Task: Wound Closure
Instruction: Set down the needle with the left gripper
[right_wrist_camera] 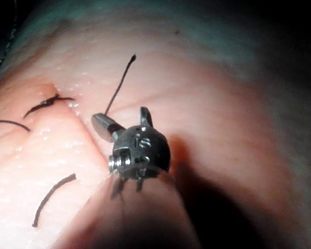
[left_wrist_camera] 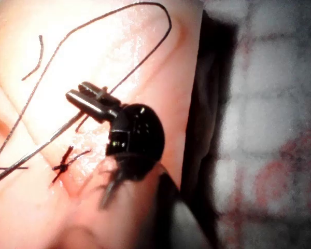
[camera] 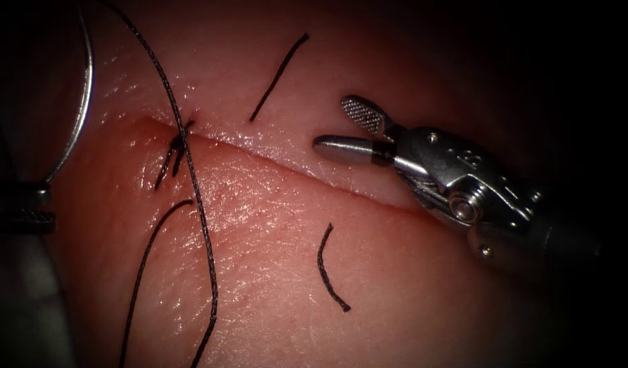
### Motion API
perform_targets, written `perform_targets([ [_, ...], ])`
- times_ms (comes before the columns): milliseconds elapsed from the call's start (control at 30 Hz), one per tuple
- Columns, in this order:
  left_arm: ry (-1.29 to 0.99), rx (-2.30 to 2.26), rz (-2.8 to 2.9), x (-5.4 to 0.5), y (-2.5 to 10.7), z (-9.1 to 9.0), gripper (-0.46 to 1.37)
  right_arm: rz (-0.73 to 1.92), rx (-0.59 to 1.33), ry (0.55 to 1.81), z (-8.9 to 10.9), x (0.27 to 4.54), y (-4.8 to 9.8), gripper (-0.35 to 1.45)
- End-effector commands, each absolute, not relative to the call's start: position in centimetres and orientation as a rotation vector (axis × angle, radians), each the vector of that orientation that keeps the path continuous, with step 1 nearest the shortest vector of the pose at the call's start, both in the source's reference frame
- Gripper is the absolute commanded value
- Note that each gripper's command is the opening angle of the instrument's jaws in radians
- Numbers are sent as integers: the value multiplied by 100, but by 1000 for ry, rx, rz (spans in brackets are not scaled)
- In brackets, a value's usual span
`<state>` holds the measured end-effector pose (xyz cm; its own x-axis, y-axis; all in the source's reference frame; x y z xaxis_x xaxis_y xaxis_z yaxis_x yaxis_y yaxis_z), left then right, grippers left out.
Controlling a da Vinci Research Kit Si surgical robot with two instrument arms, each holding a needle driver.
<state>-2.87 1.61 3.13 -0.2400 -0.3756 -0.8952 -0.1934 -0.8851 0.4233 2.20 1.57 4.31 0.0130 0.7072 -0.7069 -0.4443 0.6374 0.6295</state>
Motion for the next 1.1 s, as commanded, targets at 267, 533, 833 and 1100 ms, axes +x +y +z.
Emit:
perform_targets([
  [267,-710,1827,-2290,-282,169,338,-35,913,256,1270,430,221,154,56],
  [533,-728,1806,-2321,-283,186,365,-35,911,257,1267,425,222,152,56],
  [833,-741,1782,-2361,-281,191,403,-35,910,259,1268,423,219,149,55],
  [1100,-754,1768,-2385,-280,214,429,-35,909,258,1268,424,219,148,52],
])
